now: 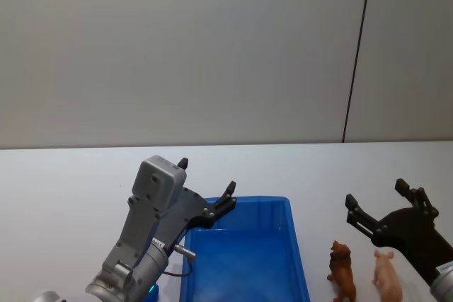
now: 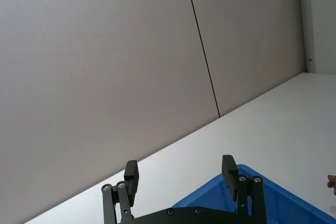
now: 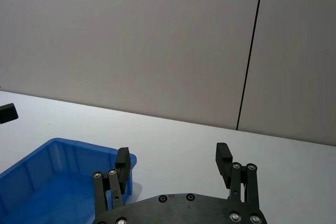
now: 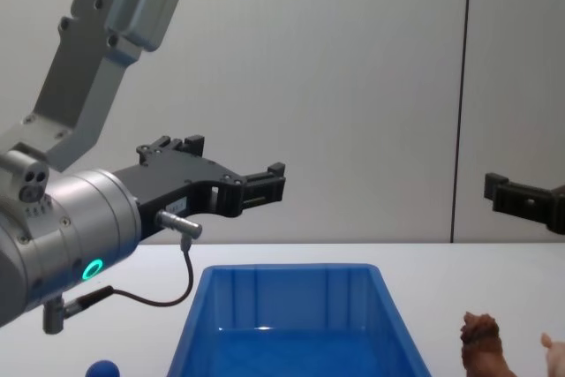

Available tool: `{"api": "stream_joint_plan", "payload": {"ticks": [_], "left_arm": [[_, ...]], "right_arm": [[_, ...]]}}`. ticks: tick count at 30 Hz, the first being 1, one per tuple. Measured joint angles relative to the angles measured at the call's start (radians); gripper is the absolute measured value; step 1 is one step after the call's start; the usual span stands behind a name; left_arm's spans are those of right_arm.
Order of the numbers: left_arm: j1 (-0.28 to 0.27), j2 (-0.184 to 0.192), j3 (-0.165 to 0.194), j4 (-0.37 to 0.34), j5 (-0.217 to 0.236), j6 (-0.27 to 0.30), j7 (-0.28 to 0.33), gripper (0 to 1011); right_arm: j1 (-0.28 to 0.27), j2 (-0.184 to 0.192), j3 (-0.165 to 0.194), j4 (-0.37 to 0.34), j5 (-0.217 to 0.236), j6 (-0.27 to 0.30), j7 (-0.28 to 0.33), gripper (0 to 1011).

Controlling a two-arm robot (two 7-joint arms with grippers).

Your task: Pick up the two dolls from the table and place them into the box.

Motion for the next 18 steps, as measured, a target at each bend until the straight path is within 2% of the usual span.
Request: {"api": "stream_joint_plan", "payload": {"ticks": [18], "left_arm": [[0.000,0.000,0.000,0.000,0.000,0.000,0.000,1001]], "right_arm": [[0.000,0.000,0.000,0.000,0.000,0.000,0.000,1001]]}}
